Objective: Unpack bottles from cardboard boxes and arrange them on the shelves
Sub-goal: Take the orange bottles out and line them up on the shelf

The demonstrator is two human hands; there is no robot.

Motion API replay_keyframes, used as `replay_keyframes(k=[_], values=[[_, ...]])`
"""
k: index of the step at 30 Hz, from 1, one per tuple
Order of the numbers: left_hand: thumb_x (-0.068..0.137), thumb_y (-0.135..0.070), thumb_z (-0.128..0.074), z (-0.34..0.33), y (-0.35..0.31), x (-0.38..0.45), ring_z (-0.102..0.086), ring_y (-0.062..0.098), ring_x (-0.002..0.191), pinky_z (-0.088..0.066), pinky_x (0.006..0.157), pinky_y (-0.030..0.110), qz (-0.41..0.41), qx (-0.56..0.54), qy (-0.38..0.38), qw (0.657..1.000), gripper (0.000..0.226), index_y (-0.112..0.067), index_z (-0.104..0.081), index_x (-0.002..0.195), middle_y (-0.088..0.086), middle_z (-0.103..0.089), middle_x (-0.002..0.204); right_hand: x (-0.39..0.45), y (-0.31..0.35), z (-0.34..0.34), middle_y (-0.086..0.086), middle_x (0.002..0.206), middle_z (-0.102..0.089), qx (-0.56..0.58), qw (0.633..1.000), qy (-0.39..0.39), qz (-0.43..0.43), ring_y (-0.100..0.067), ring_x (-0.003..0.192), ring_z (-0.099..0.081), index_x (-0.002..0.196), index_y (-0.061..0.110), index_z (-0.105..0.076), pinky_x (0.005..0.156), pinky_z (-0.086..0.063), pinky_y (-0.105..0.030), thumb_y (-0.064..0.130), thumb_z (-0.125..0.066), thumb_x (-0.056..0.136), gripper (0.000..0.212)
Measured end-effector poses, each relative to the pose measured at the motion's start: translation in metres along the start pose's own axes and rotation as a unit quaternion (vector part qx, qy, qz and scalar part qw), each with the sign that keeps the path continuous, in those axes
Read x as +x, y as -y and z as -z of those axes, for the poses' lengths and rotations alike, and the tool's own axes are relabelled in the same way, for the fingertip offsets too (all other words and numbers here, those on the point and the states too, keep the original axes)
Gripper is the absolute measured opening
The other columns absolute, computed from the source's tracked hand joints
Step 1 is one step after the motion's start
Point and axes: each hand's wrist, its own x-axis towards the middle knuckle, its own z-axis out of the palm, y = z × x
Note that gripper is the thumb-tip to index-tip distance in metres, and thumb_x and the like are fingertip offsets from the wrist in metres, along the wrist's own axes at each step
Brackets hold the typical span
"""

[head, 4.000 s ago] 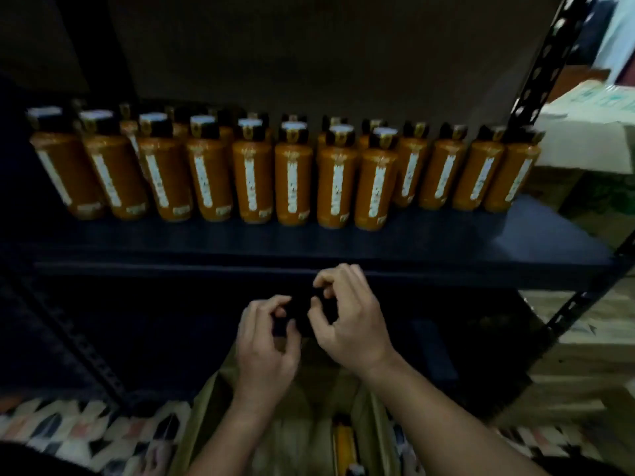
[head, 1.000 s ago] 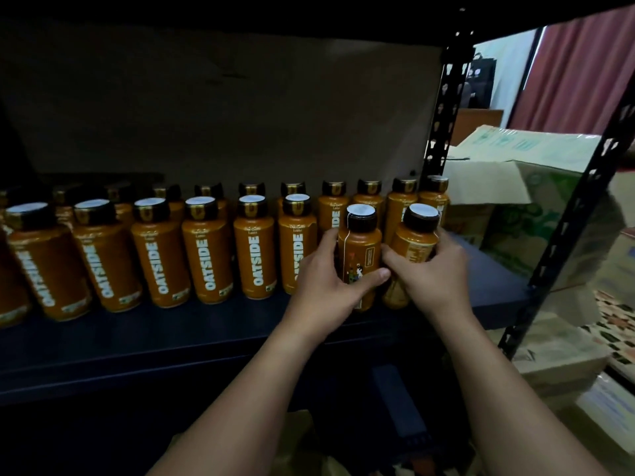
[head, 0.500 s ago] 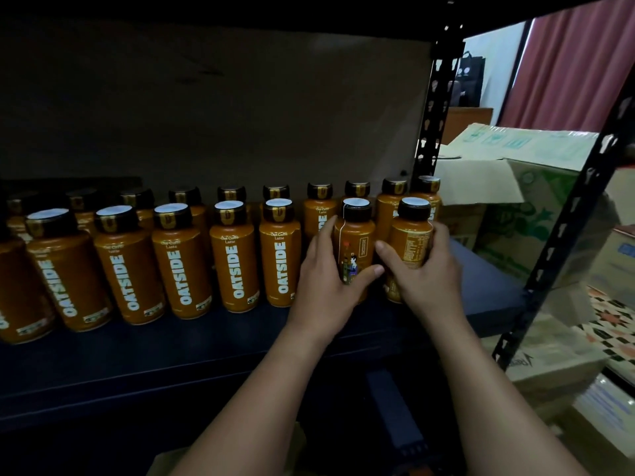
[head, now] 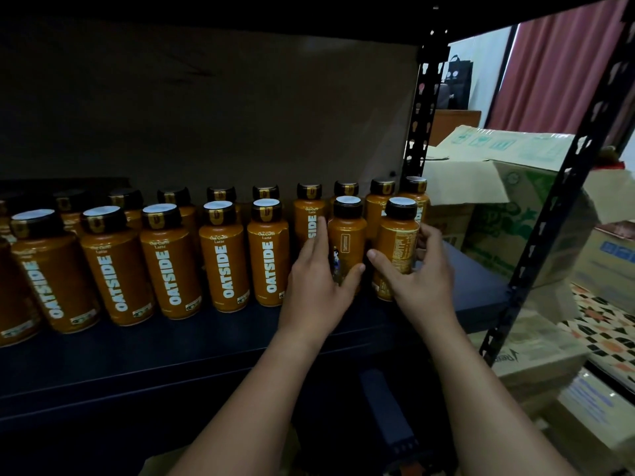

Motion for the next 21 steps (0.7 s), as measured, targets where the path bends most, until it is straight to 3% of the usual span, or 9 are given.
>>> replay_keyframes(k=[5,8,13,15,17,19,21], values=[[0.096,-0.040,-0.067,0.0042,-0.0027,-0.0013,-0.038,0.016,0.146,-0.042,0.116,0.048,0.004,-0.043,0.037,0.998,0.101,-0.047,0.013,0.158,-0.006,-0.035,0.162,0.0003,-0.0006,0.0011,0.005,0.130,-0.054,0.023,1.000,0.005,0.000,-0.012,0.120,-0.051,0.140,0.029,-0.040,0.098,-0.046,-0.033,0.045,-0.081,0.079,0.075],[0.092,-0.049,-0.069,0.0025,-0.0070,-0.0006,-0.027,0.014,0.151,-0.033,0.120,0.039,-0.018,-0.001,0.037,0.999,0.107,-0.040,0.014,0.159,-0.005,-0.022,0.167,0.0003,-0.0018,0.0024,0.002,0.133,-0.050,0.002,1.000,0.007,0.005,-0.014,0.122,-0.049,0.141,0.029,-0.038,0.096,-0.043,-0.032,0.046,-0.084,0.076,0.082],[0.091,-0.047,-0.070,-0.0014,-0.0078,-0.0032,-0.034,0.018,0.142,-0.038,0.112,0.034,-0.034,0.083,-0.006,0.996,0.110,-0.033,0.015,0.160,0.000,-0.020,0.155,0.0005,-0.0034,0.0024,0.001,0.136,-0.051,-0.004,1.000,0.008,0.008,-0.016,0.123,-0.051,0.142,0.029,-0.038,0.097,-0.047,-0.035,0.042,-0.087,0.074,0.085],[0.093,-0.042,-0.070,-0.0006,-0.0071,-0.0040,-0.035,0.017,0.142,-0.036,0.113,0.033,-0.021,0.061,0.003,0.998,0.110,-0.034,0.015,0.160,-0.002,-0.022,0.156,0.0004,-0.0023,0.0043,0.004,0.133,-0.053,0.009,1.000,0.015,0.005,-0.007,0.117,-0.053,0.142,0.028,-0.038,0.092,-0.045,-0.020,0.035,-0.087,0.077,0.082],[0.093,-0.034,-0.072,0.0017,-0.0058,-0.0044,-0.034,0.015,0.144,-0.035,0.119,0.040,-0.007,0.013,0.021,1.000,0.111,-0.039,0.016,0.159,-0.004,-0.026,0.159,0.0012,-0.0024,0.0066,0.013,0.123,-0.054,0.035,0.999,0.030,0.003,0.014,0.104,-0.053,0.142,0.025,-0.039,0.079,-0.042,-0.003,0.023,-0.084,0.081,0.076],[0.092,-0.030,-0.074,0.0044,-0.0050,-0.0041,-0.033,0.016,0.148,-0.039,0.118,0.047,0.003,-0.023,0.030,0.999,0.113,-0.044,0.016,0.158,-0.005,-0.027,0.164,0.0020,-0.0046,0.0086,0.021,0.117,-0.054,0.051,0.998,0.041,0.005,0.024,0.102,-0.050,0.143,0.022,-0.040,0.077,-0.041,0.001,0.014,-0.080,0.083,0.072],[0.091,-0.035,-0.075,0.0051,-0.0068,-0.0044,-0.032,0.015,0.148,-0.038,0.119,0.044,0.009,-0.034,0.027,0.999,0.113,-0.044,0.014,0.158,-0.005,-0.027,0.165,0.0012,-0.0046,0.0095,0.016,0.124,-0.055,0.060,0.997,0.057,0.004,0.016,0.110,-0.052,0.144,0.024,-0.039,0.084,-0.043,-0.006,0.014,-0.080,0.083,0.074]])
